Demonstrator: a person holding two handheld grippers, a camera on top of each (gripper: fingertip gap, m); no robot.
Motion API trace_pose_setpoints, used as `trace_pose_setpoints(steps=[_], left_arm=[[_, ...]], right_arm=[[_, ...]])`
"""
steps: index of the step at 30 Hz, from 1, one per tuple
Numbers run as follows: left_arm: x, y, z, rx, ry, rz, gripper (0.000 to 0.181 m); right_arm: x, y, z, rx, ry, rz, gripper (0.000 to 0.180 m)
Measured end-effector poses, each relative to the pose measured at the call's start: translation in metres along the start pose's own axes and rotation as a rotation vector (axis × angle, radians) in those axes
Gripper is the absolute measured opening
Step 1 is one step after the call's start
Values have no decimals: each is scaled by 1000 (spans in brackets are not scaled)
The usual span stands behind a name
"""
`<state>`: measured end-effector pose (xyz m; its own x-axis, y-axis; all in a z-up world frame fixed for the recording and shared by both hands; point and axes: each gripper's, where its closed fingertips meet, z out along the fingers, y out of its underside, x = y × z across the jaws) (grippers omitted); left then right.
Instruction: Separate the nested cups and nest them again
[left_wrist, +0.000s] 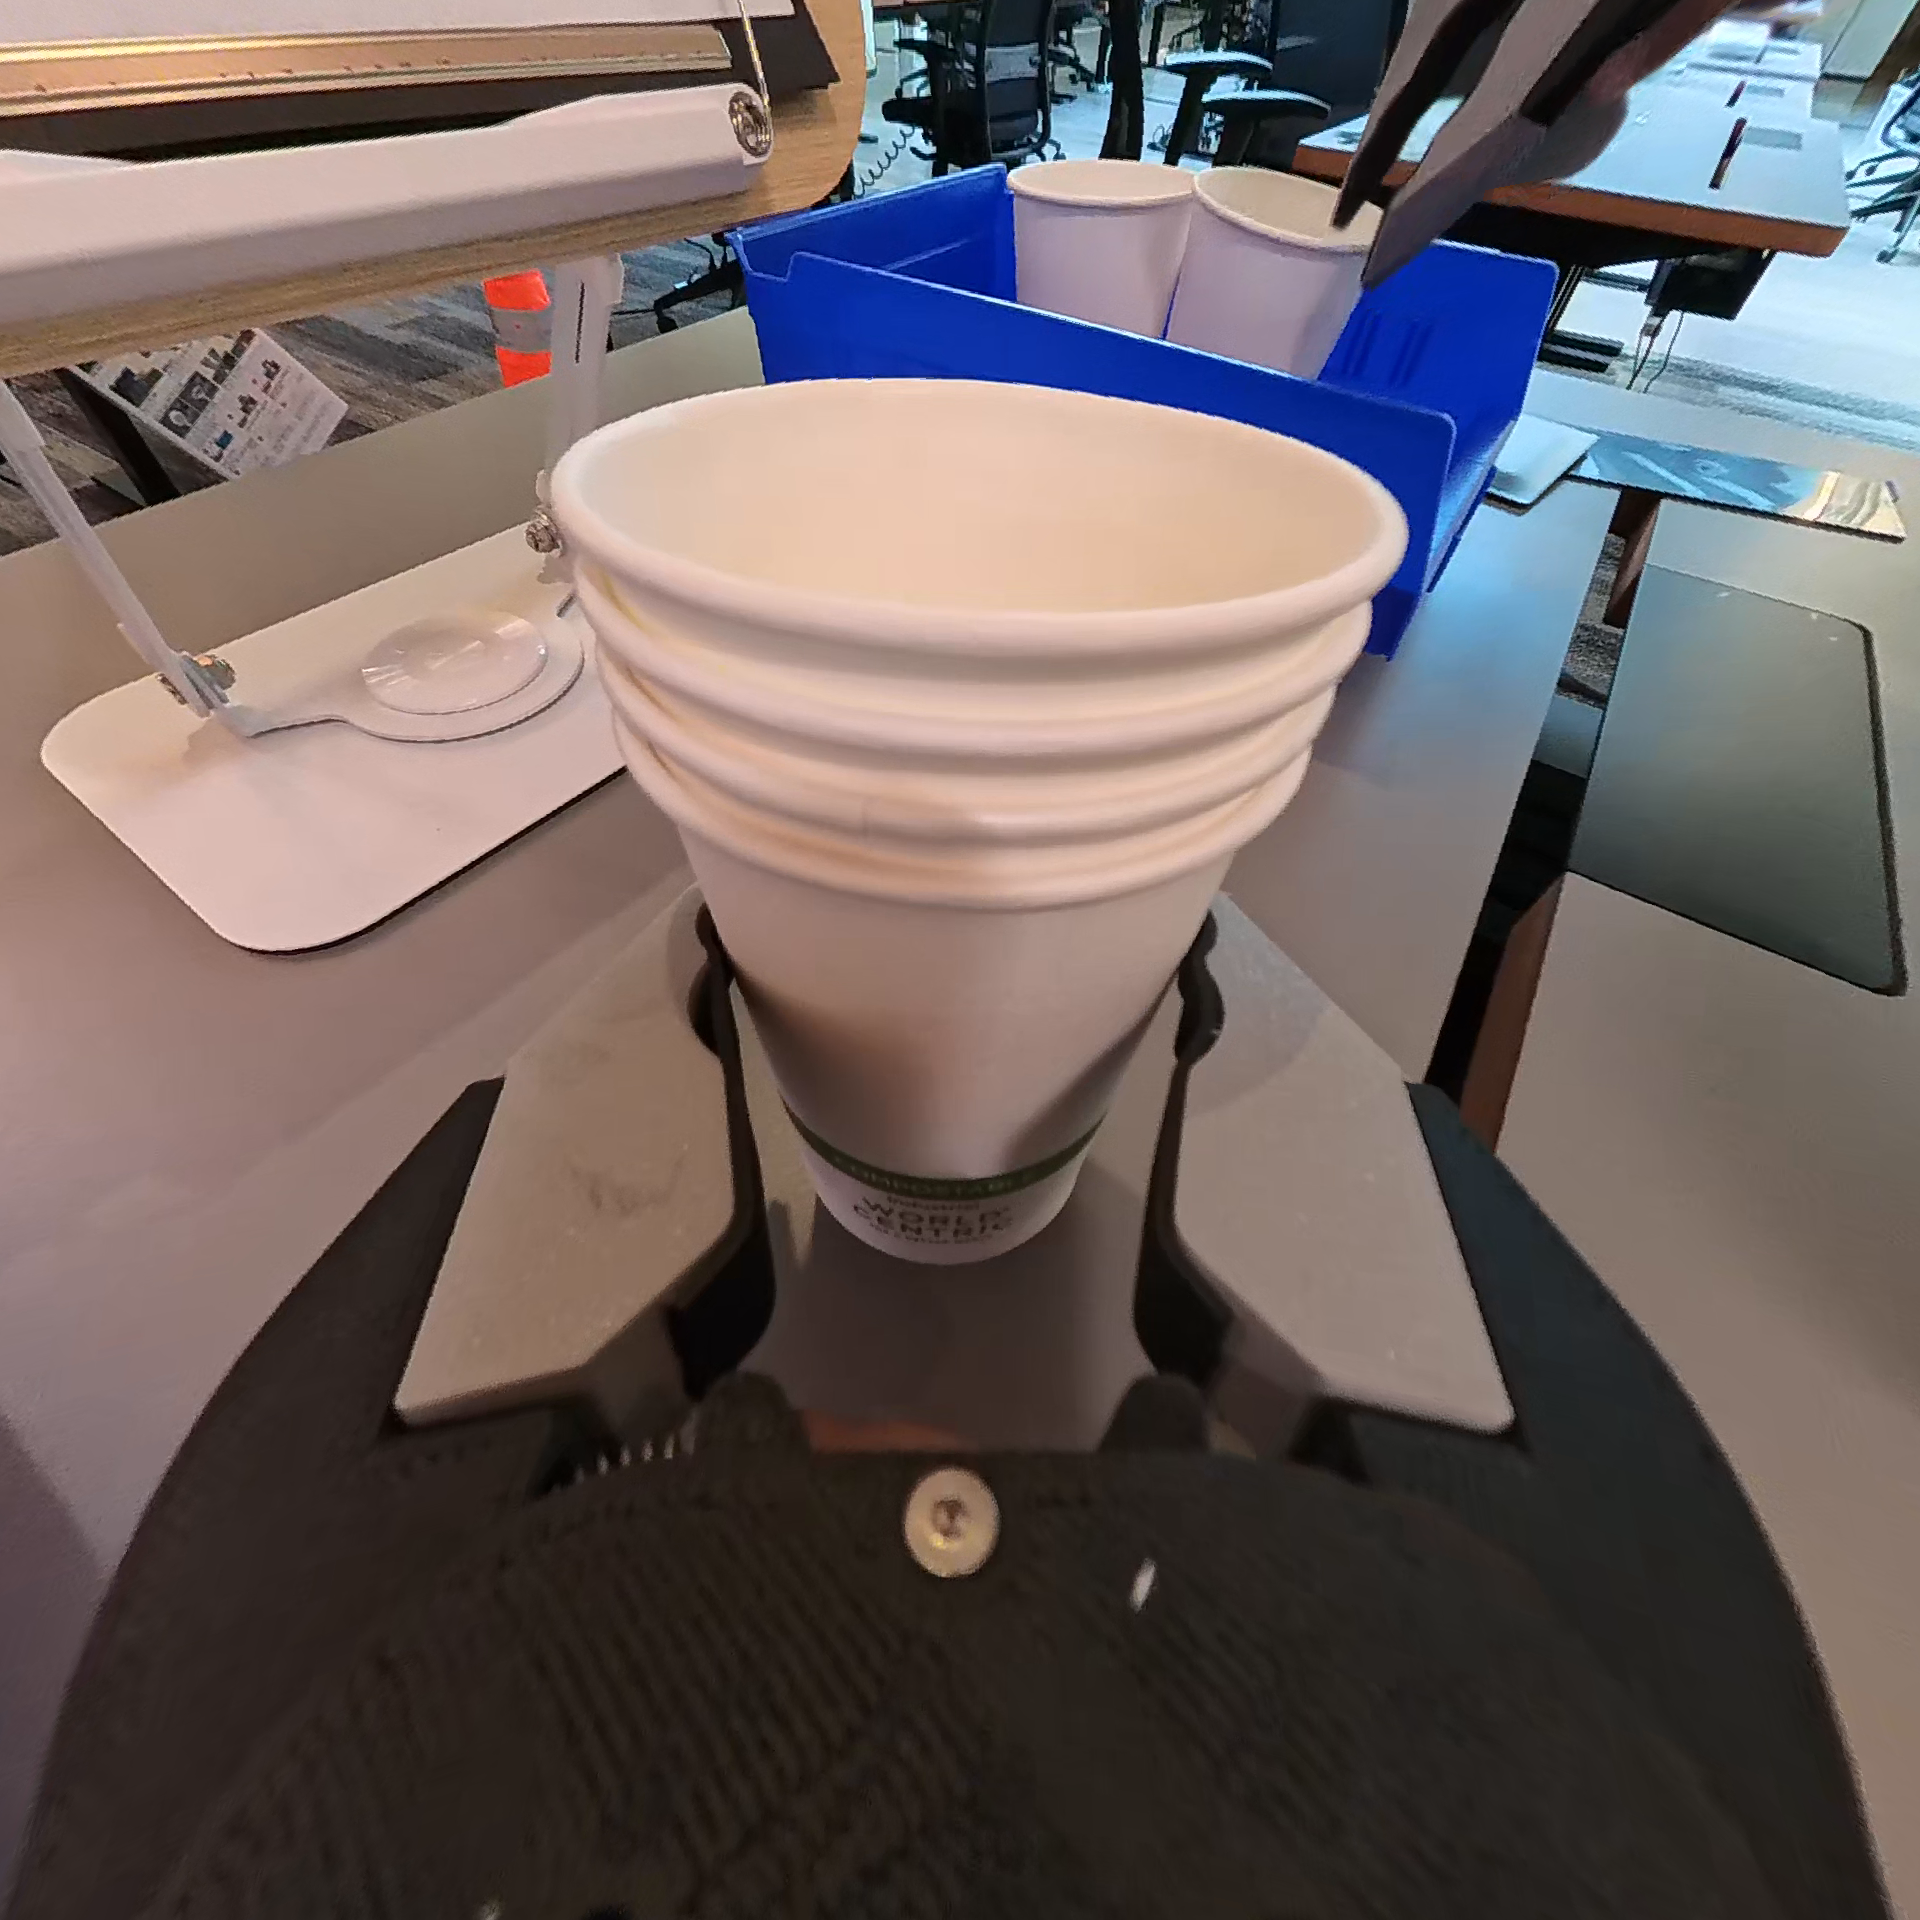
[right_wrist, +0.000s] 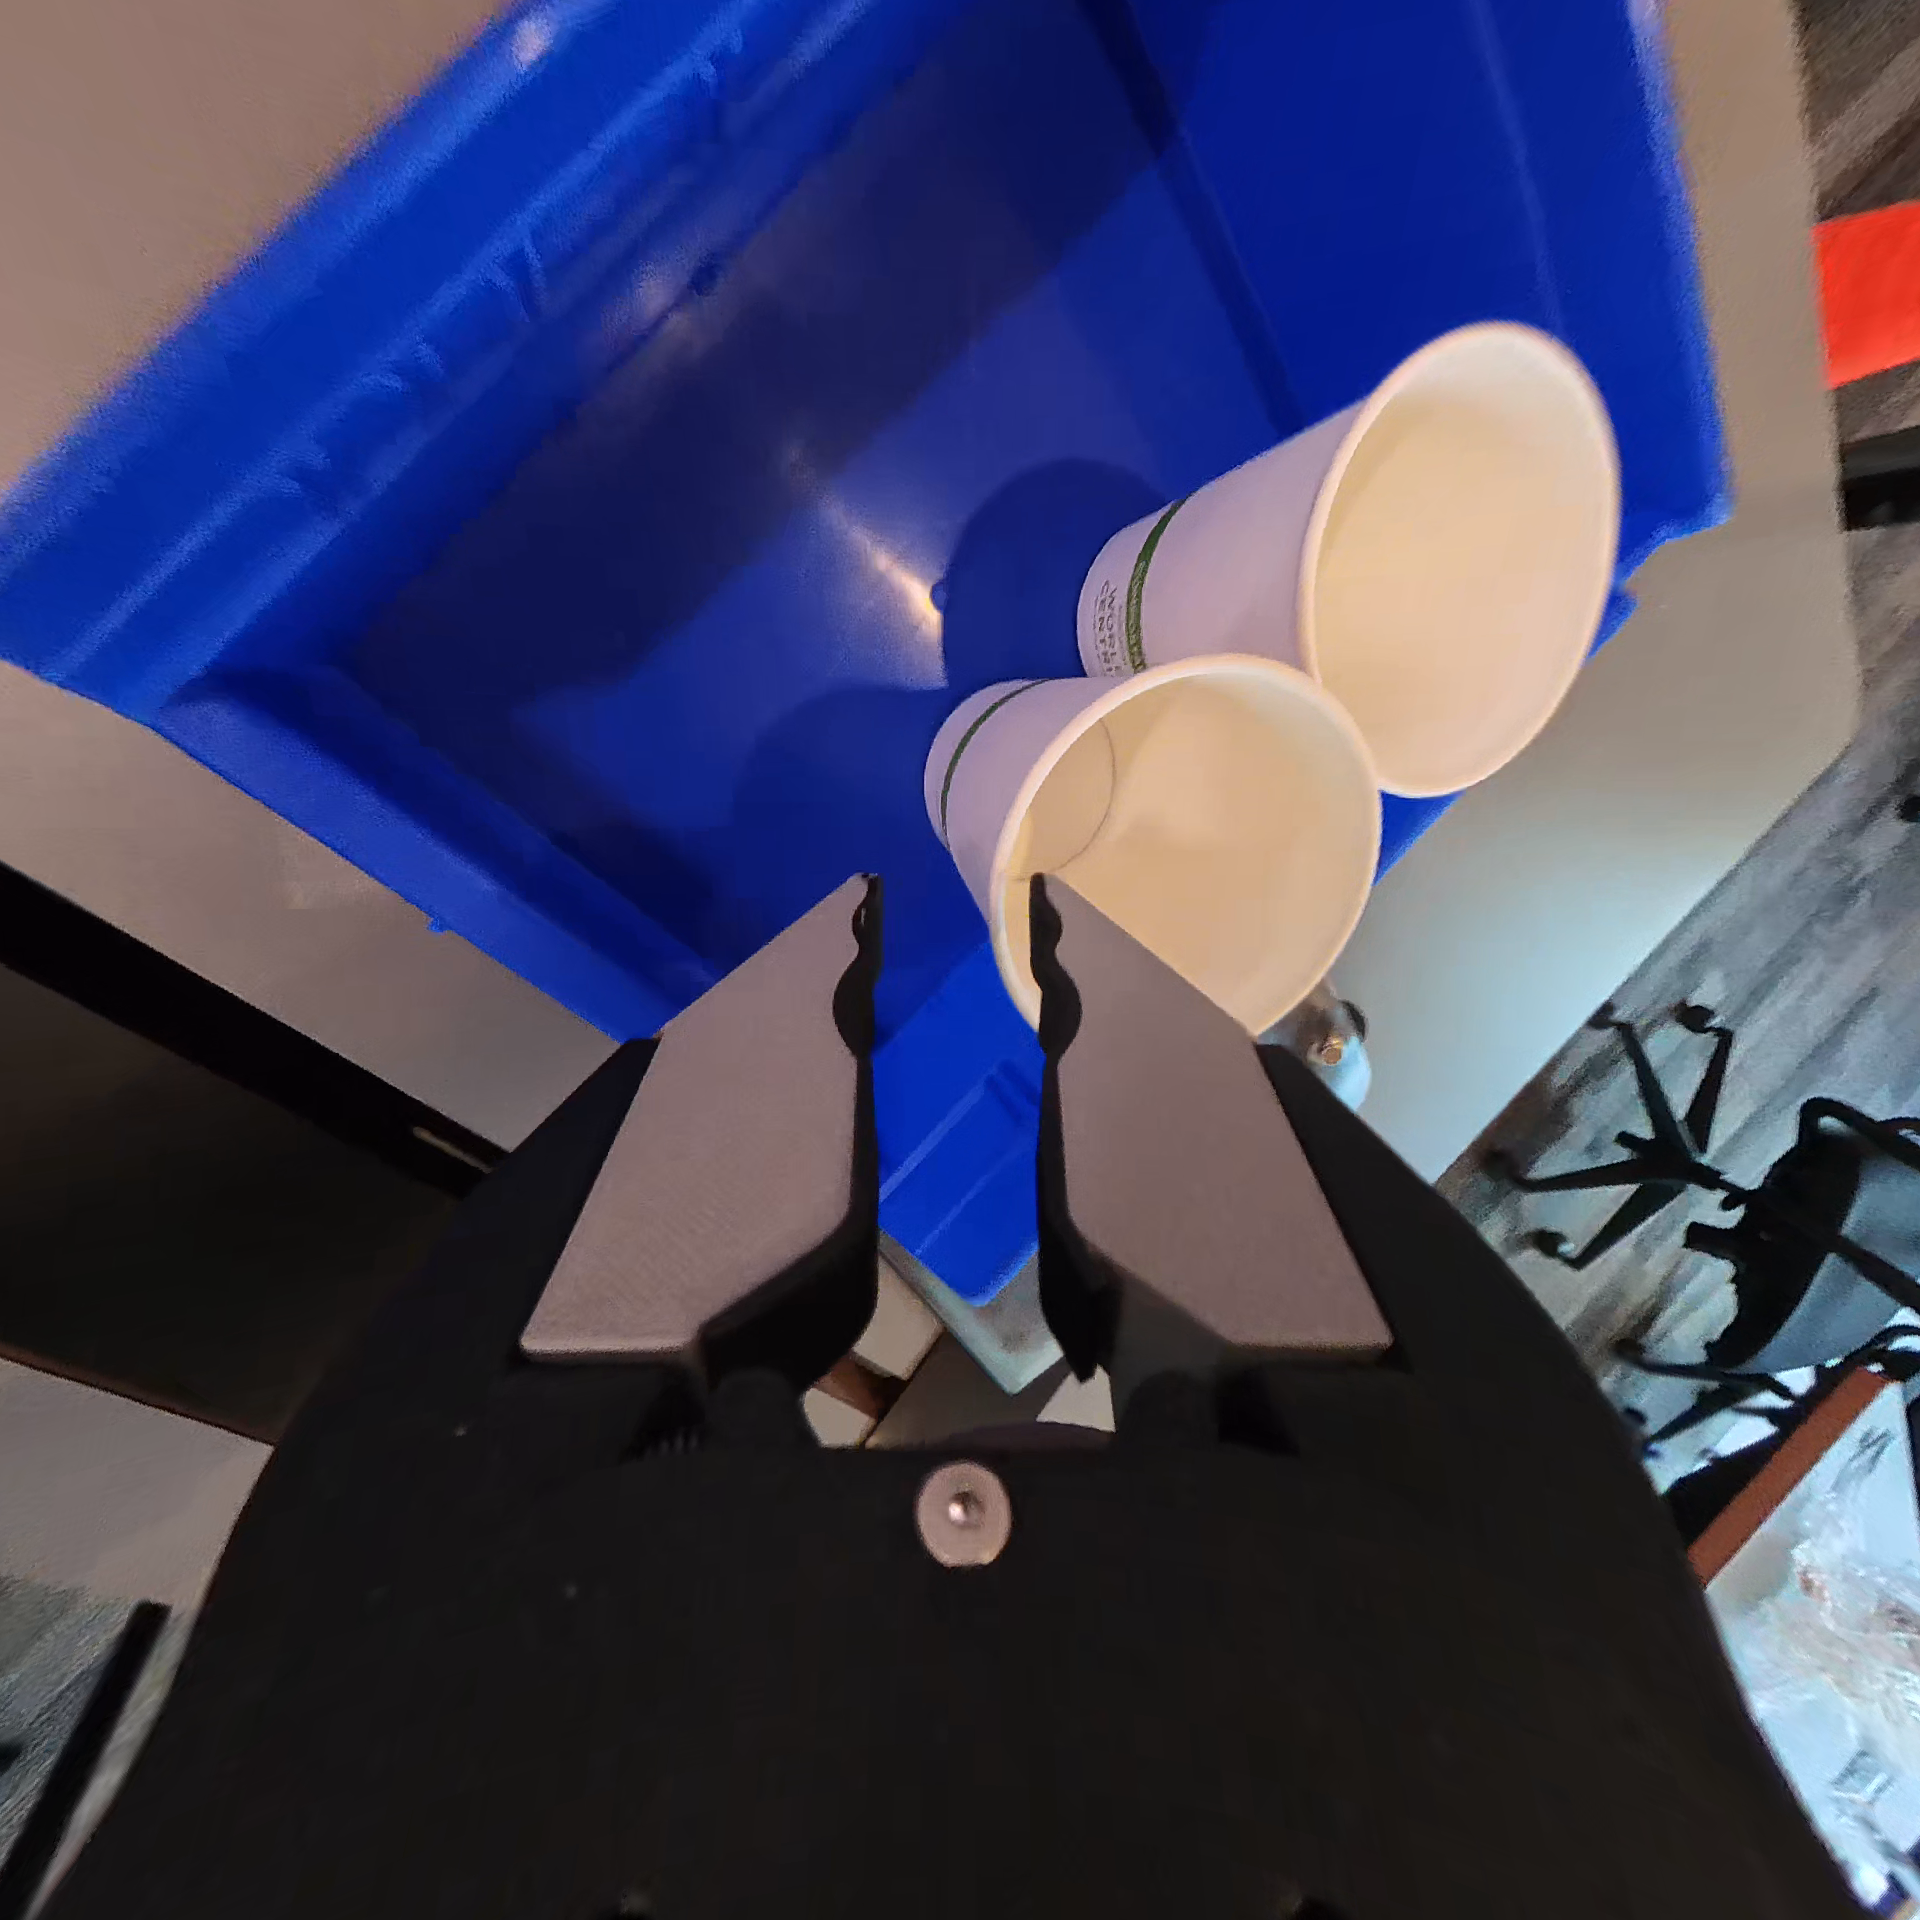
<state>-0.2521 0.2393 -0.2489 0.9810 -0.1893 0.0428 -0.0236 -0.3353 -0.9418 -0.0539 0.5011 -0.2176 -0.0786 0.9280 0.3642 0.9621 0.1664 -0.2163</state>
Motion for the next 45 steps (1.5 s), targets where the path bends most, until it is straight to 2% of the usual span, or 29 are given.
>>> trace_pose_setpoints(steps=[5,7,12,17,19,22,24,34,45], left_arm=[[1,0,0,2,4,1,86],[1,0,-1,3,3,-1,86],[3,-2,-1,8,7,0,85],[3,-1,-1,7,8,-1,86],[1,-1,-1,6,6,-4,86],[1,1,0,1,5,-3,86],[0,1,0,-1,5,-3,86],[2,2,1,-8,9,4,86],[3,1,0,-4,12,4,86]], right_arm=[[-15,-35,-39,164,20,-27,24],[-13,-41,-49,230,53,-39,5],[0,-7,-25,113,55,71,18],[8,6,3,68,93,92,27],[16,9,13,38,133,88,24],[13,8,22,24,98,73,4],[11,5,22,21,79,59,0],[1,11,11,-88,-16,15,1],[11,4,25,-78,55,17,1]])
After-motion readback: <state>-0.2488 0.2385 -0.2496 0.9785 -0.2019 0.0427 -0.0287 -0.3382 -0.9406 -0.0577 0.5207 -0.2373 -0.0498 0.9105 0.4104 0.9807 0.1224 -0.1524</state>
